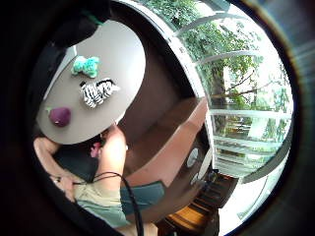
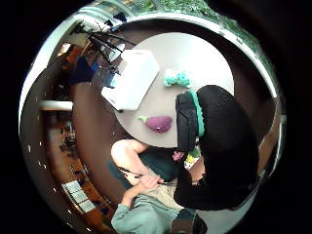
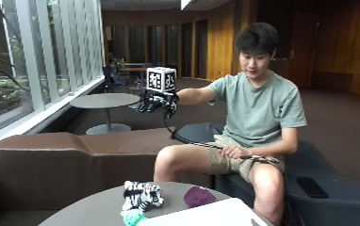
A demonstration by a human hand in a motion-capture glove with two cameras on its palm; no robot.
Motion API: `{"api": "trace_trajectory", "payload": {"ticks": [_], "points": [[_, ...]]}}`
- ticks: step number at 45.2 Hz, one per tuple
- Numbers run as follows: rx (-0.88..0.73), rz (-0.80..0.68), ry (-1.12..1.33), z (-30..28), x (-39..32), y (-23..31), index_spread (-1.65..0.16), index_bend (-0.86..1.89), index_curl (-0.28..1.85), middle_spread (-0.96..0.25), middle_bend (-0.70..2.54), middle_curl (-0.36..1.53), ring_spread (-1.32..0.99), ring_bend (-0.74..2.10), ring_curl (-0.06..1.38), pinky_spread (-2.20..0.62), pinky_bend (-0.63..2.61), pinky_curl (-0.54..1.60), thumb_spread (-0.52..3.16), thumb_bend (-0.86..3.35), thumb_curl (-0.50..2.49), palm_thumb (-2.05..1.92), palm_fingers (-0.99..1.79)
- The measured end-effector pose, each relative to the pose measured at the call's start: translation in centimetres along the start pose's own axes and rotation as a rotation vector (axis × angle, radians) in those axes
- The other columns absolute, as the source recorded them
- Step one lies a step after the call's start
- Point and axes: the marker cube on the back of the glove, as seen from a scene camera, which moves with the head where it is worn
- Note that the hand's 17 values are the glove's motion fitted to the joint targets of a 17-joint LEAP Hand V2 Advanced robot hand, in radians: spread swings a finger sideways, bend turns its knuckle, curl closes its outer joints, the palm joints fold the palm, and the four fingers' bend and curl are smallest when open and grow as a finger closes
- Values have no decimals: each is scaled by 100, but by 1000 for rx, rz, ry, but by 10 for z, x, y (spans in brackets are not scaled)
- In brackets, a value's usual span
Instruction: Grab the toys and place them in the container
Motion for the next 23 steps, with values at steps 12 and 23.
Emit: {"api": "trace_trajectory", "payload": {"ticks": [12, 23], "points": [[6, -11, -9, -21, 9, -4, -20, 12, 7, -2, 19, 10, -8, 41, 13, -6, 72, 24, 121, 1, 4, -3, 0], [-76, -66, -55, -25, 9, -33, -22, 13, 13, -3, 21, 19, -10, 48, 17, -6, 76, 28, 147, -2, 8, -5, -3]]}}
